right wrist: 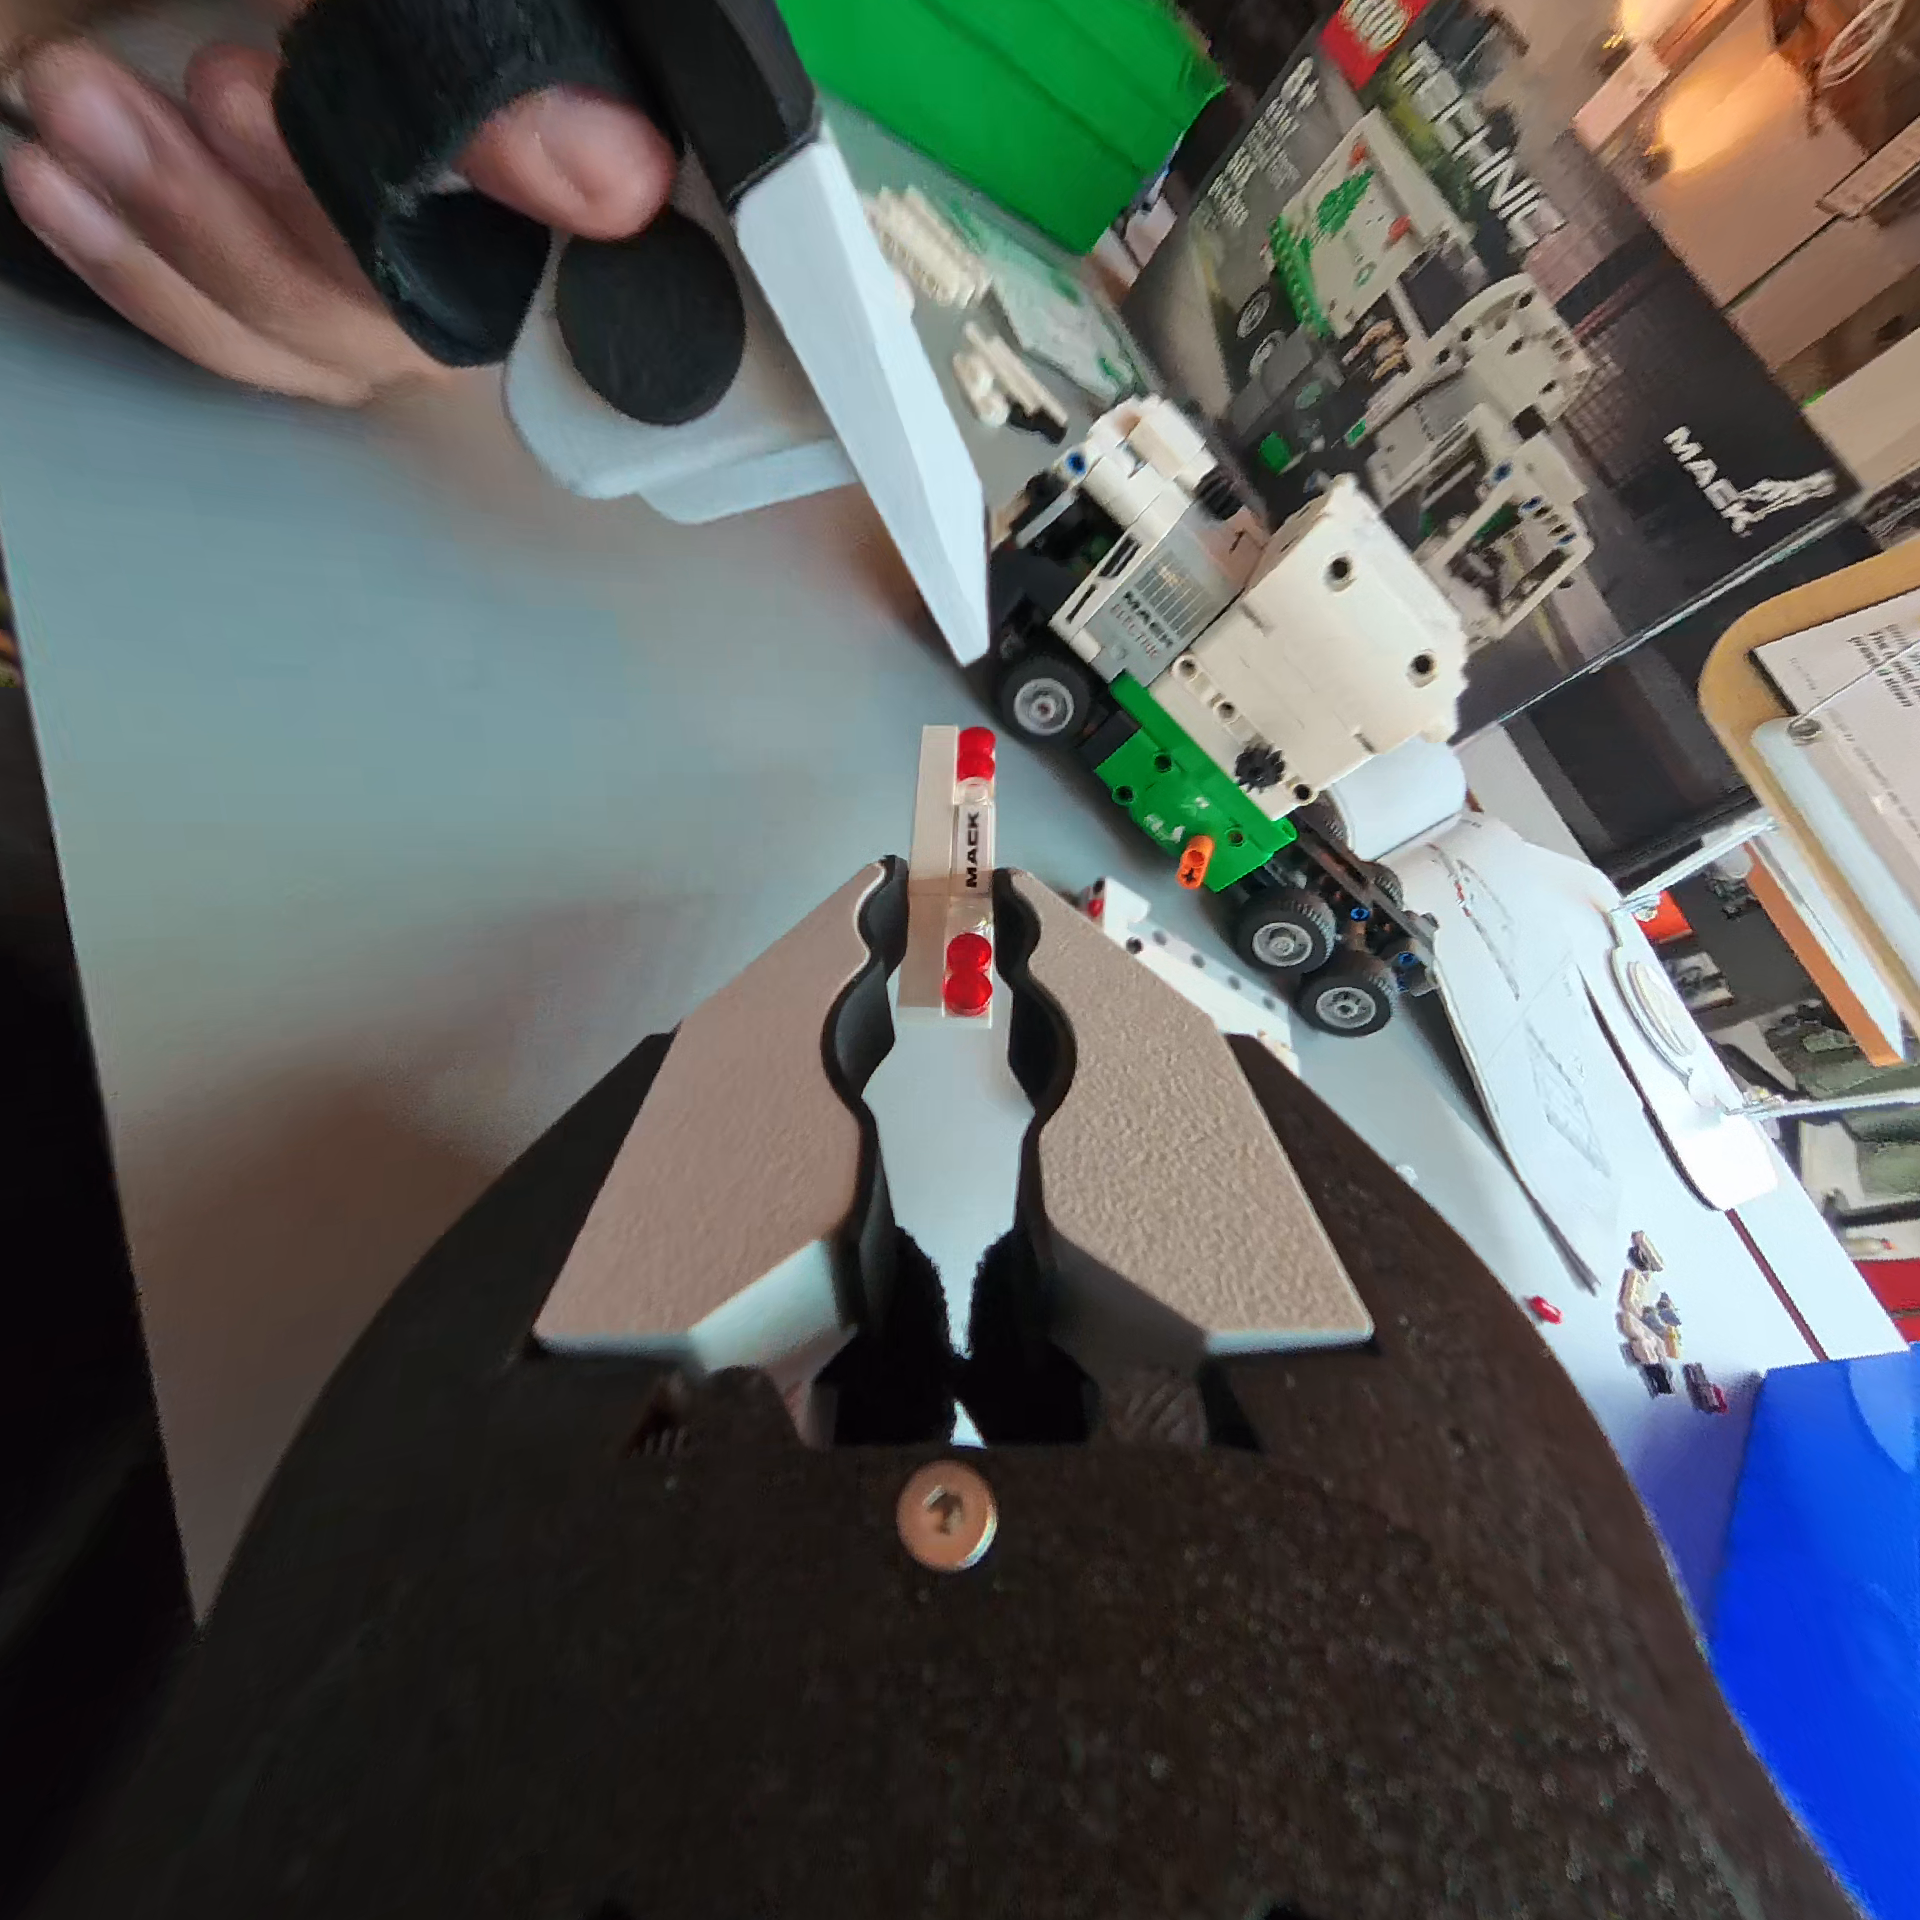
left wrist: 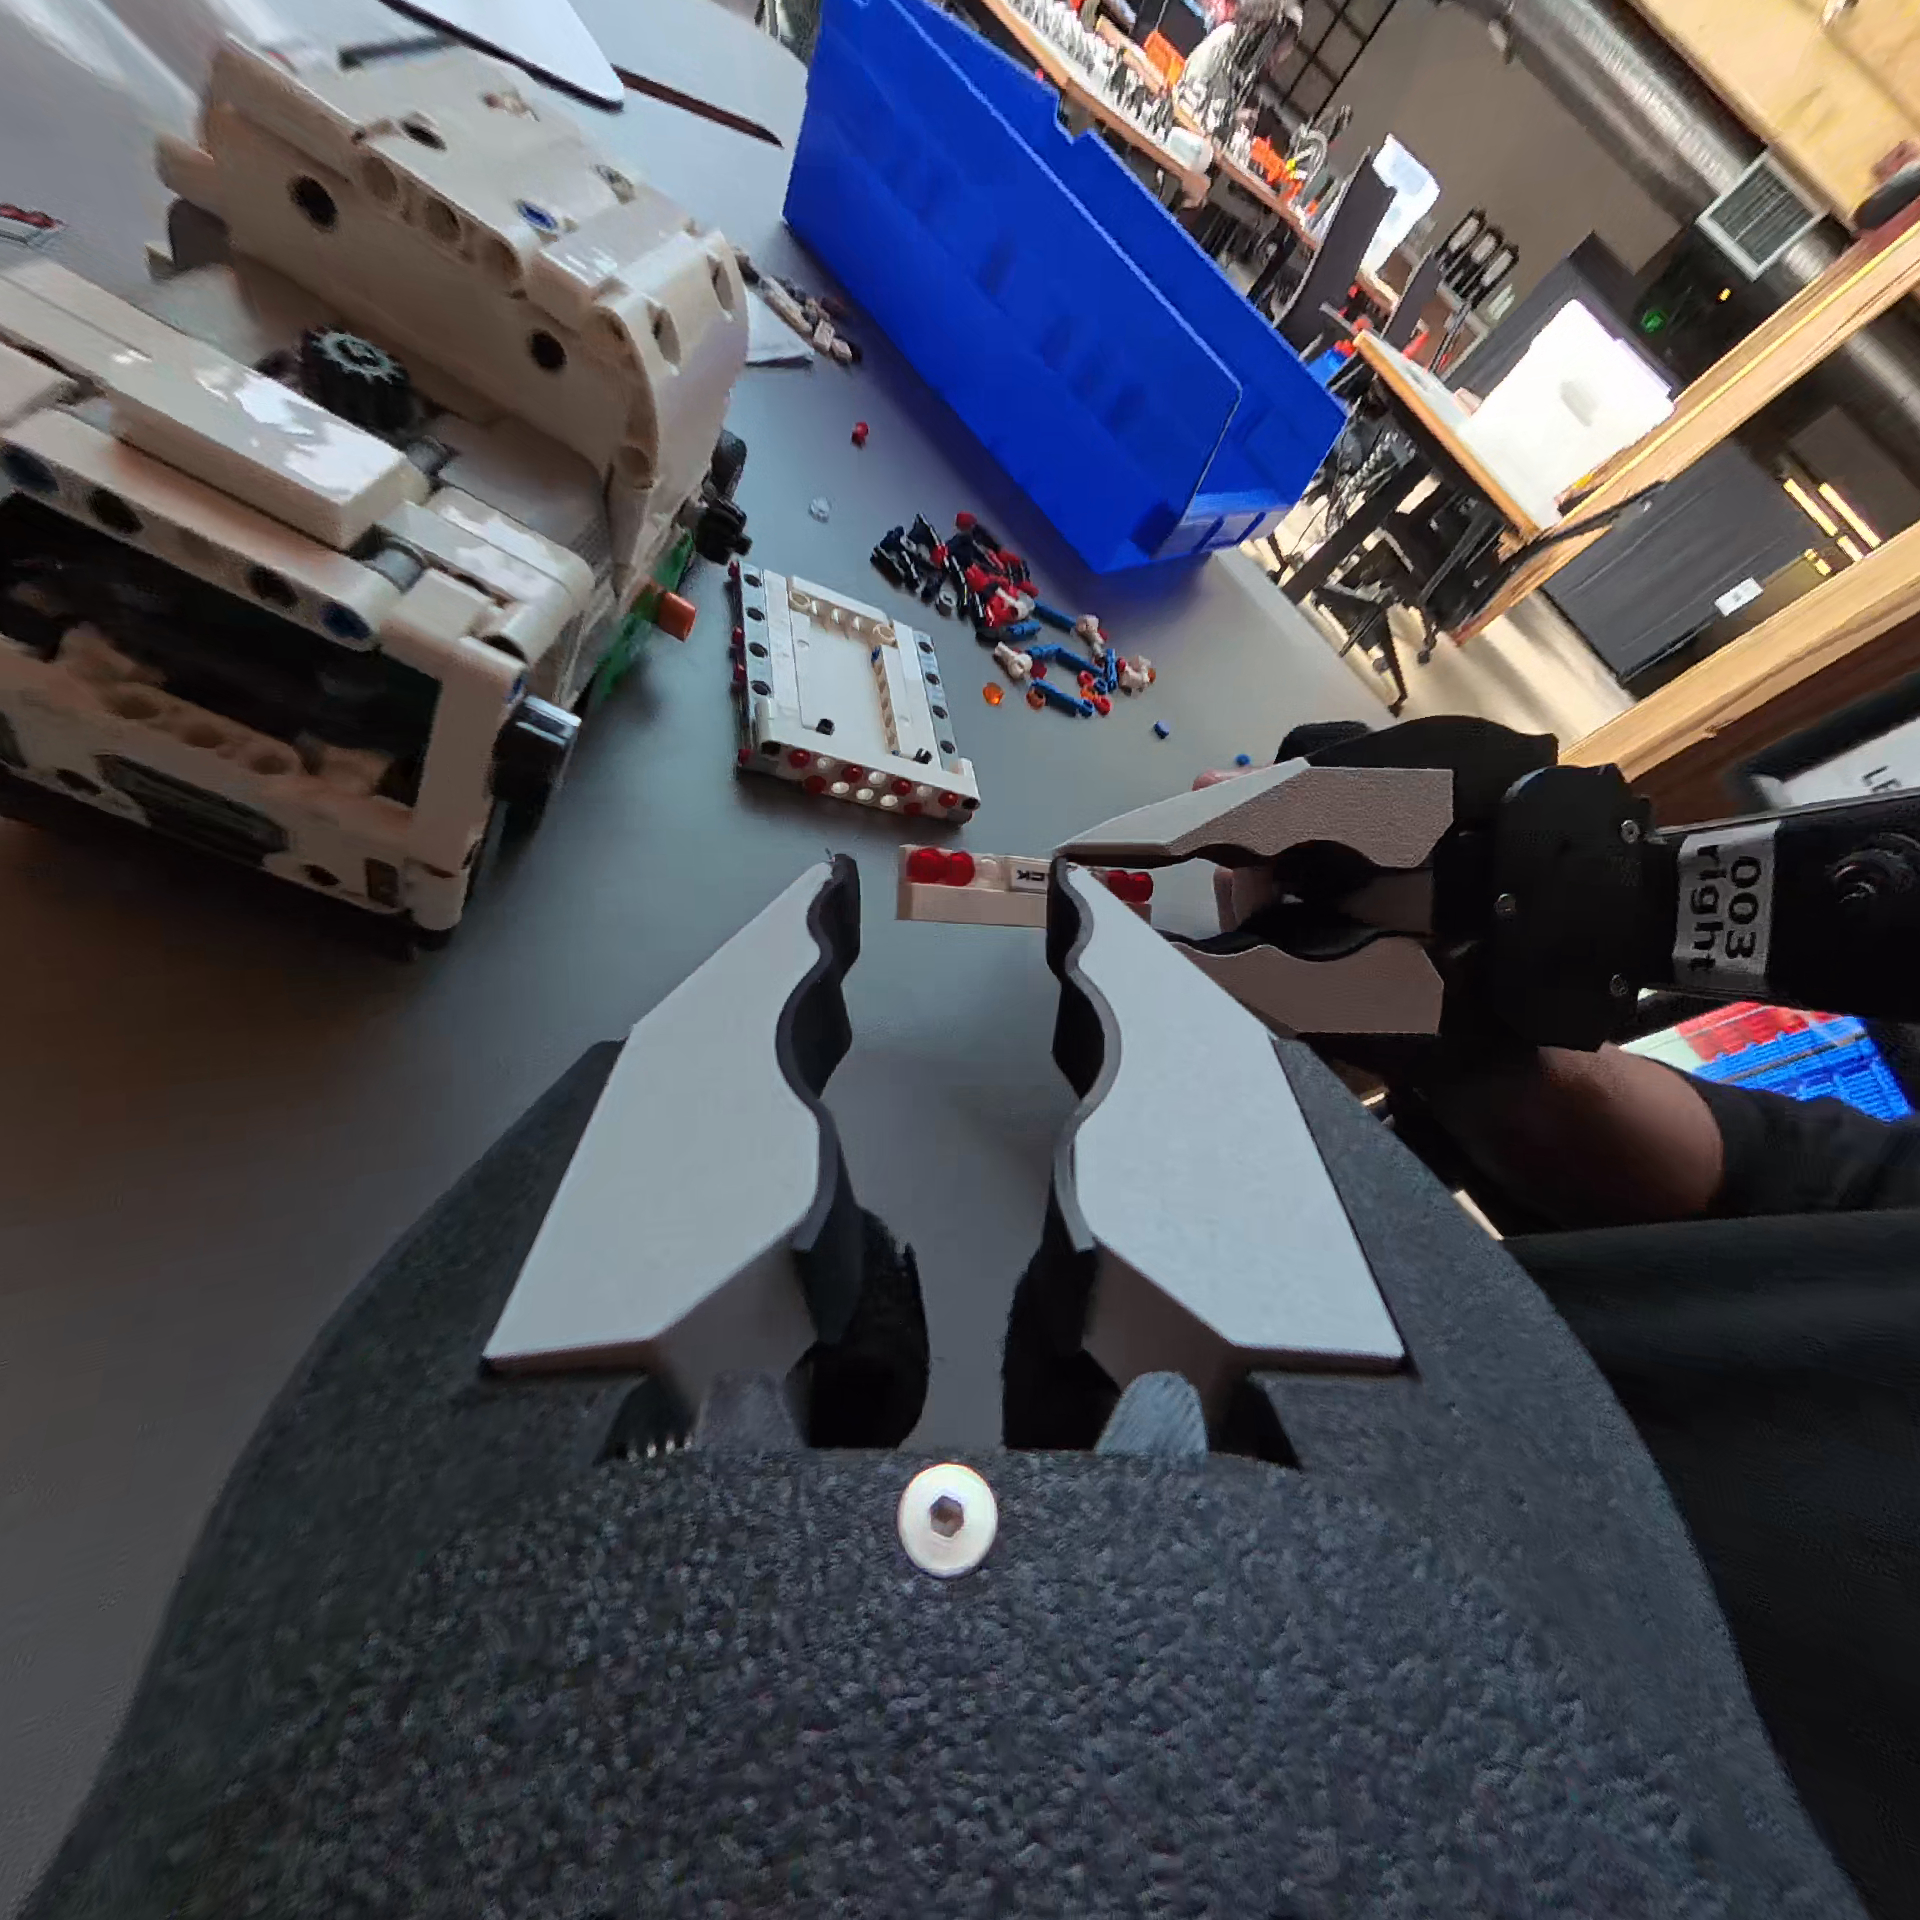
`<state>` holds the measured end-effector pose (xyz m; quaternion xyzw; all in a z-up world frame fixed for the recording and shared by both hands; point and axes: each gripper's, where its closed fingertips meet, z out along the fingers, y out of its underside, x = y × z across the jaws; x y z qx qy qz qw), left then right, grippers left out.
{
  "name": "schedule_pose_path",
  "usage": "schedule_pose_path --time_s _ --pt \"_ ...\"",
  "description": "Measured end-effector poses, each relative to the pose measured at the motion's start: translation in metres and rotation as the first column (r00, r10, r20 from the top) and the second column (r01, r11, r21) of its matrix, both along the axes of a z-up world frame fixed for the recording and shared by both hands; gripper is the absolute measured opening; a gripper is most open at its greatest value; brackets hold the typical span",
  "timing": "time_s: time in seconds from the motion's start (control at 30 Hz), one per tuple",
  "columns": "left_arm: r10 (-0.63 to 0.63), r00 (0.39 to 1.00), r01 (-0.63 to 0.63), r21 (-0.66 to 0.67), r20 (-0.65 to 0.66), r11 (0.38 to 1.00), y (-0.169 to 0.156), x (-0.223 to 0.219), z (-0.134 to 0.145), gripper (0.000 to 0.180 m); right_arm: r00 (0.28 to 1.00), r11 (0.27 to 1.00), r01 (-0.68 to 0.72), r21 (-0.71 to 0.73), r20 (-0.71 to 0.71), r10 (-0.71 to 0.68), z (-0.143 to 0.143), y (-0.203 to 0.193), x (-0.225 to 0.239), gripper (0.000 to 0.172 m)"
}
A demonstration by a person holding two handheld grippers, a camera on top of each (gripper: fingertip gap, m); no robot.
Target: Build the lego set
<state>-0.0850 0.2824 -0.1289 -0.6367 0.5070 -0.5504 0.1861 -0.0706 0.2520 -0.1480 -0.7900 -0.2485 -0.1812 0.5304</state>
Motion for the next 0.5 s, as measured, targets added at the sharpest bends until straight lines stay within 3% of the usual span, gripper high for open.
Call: schedule_pose_path --time_s 0.1,0.27,0.37,0.5 --pt "-0.011 0.998 0.016 -0.079 0.064 0.997 0.0 0.0 0.011 0.039 0.998 0.995 -0.004 0.104 -0.054 0.01 0.022 -0.004 0.0 0.015" --pt "-0.146 0.97 0.195 -0.263 0.192 0.945 -0.034 0.004 0.031 0.03 0.994 0.977 -0.036 0.21 -0.091 0.057 0.044 -0.011 -0.006 0.015" --pt "-0.137 0.966 0.197 -0.283 0.22 0.939 -0.034 0.006 0.035 0.005 0.995 0.975 -0.032 0.22 -0.087 0.053 0.045 -0.012 -0.006 0.015" --pt "-0.193 0.965 0.233 -0.242 0.179 0.942 -0.035 0.003 0.028 0.004 0.983 0.985 -0.04 0.165 -0.171 0.069 0.035 -0.01 -0.007 0.015"
